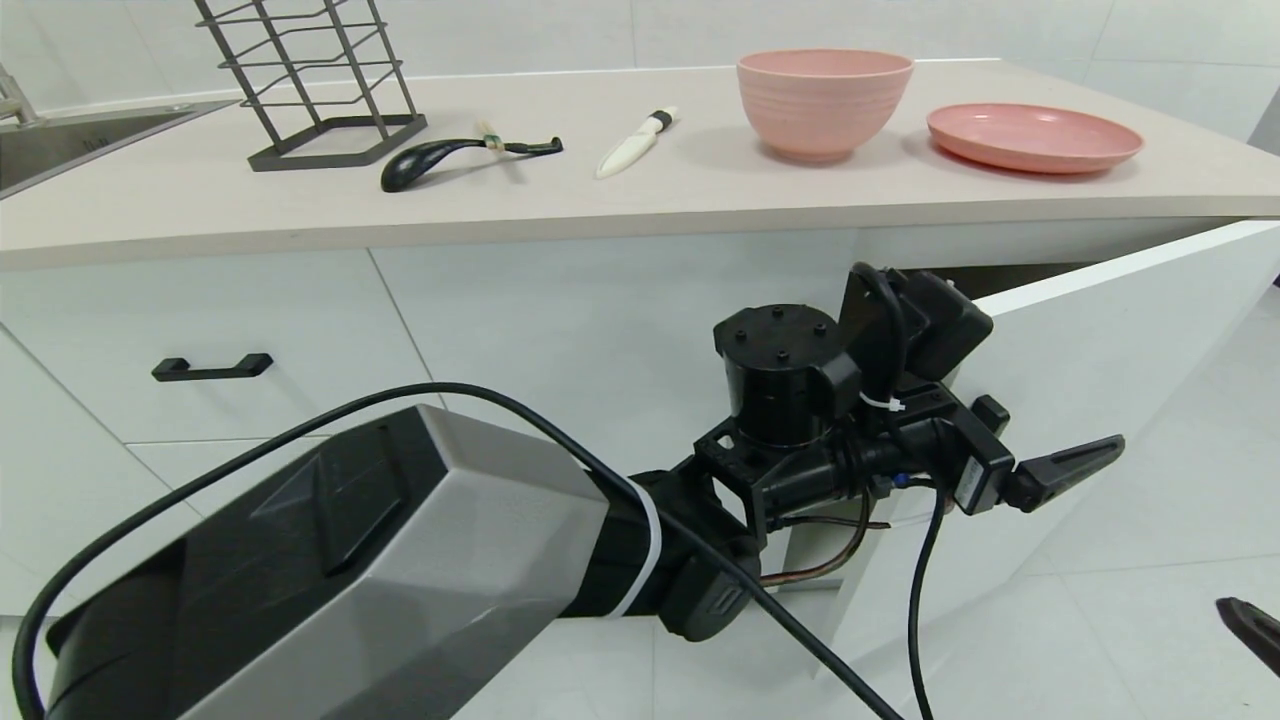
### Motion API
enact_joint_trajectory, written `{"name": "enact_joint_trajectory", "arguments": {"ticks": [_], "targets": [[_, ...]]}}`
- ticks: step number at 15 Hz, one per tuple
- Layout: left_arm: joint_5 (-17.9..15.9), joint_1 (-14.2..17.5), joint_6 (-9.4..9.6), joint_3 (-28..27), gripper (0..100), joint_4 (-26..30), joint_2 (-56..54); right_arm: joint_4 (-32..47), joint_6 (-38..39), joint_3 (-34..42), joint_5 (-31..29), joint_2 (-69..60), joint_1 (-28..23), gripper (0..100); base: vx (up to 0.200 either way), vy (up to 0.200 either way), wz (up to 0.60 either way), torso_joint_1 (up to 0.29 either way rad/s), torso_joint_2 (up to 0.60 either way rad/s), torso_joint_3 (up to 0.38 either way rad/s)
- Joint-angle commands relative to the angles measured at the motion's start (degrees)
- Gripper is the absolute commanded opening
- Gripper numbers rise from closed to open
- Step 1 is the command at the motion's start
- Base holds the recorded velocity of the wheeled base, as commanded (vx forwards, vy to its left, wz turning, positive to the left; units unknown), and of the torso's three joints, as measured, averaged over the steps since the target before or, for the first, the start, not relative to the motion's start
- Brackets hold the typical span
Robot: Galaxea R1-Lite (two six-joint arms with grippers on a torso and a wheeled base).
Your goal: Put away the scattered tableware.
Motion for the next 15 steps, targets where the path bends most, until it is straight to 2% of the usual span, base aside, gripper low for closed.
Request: {"name": "enact_joint_trajectory", "arguments": {"ticks": [1,6,11,15], "targets": [[-0.1,-1.0,0.04,0.3,100,0.1,0.5,1.8,0.3,0.2,-2.2,-10.8,-0.3,100,0.000,0.000,0.00,0.000,0.00,0.000],[1.5,-5.0,0.04,0.5,100,0.1,0.5,2.0,4.0,0.2,-9.5,-16.2,-1.0,100,0.000,0.000,0.00,0.000,0.00,0.000],[2.9,-9.2,-0.32,0.3,100,0.2,0.8,1.9,4.4,0.1,-10.1,-22.7,-2.2,100,0.000,0.000,0.00,0.000,0.00,0.000],[2.9,-10.9,-0.32,-0.2,100,-0.1,2.7,1.9,4.3,-0.1,-10.4,-25.4,-2.4,100,0.000,0.000,0.00,0.000,0.00,0.000]]}}
